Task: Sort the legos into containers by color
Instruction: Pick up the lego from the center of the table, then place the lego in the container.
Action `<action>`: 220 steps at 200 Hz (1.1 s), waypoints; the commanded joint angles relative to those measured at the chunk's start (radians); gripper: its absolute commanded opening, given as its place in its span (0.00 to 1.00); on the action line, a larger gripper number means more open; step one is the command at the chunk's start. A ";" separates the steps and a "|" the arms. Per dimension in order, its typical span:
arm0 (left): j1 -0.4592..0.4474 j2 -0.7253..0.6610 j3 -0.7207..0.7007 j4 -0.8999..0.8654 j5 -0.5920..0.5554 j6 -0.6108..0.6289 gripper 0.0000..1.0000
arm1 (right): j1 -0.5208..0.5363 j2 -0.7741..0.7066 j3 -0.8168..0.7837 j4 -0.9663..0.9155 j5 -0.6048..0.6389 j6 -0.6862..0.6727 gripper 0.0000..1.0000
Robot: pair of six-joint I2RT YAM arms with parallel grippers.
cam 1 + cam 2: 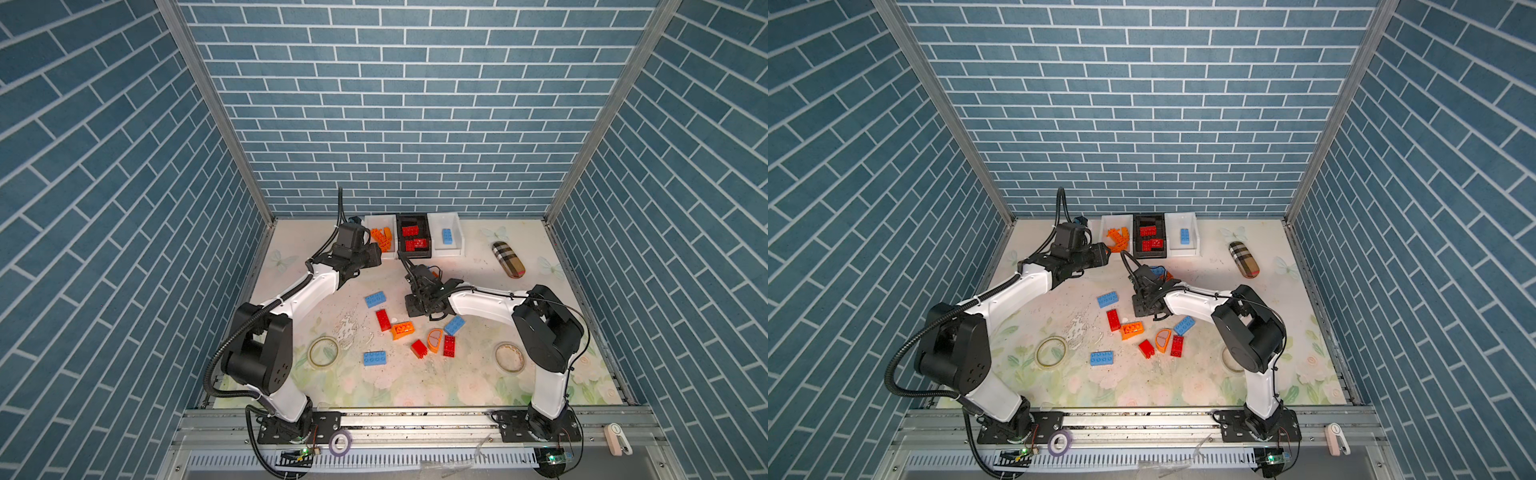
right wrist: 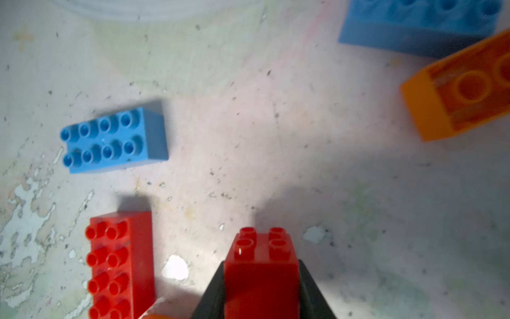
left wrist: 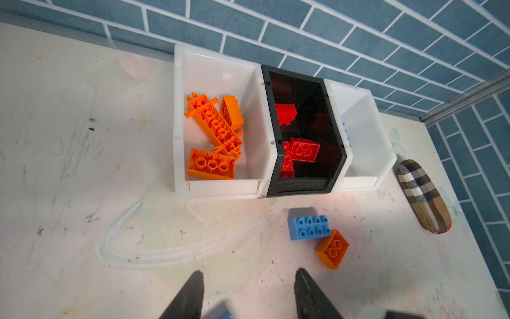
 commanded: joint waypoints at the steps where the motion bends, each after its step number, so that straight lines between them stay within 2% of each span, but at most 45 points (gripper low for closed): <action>1: -0.014 -0.066 -0.037 -0.051 -0.022 0.031 0.56 | -0.071 -0.083 -0.030 0.097 -0.091 0.035 0.24; 56: -0.050 -0.195 -0.174 -0.106 -0.059 0.035 0.63 | -0.243 -0.065 -0.015 0.326 -0.378 0.106 0.23; 106: -0.105 -0.281 -0.231 -0.196 -0.114 0.027 0.66 | -0.345 0.012 0.039 0.542 -0.521 0.221 0.23; 148: -0.159 -0.341 -0.279 -0.279 -0.156 0.009 0.71 | -0.386 0.116 0.138 0.713 -0.587 0.319 0.23; 220: -0.273 -0.424 -0.372 -0.353 -0.207 -0.120 0.74 | -0.434 0.315 0.377 0.735 -0.577 0.372 0.25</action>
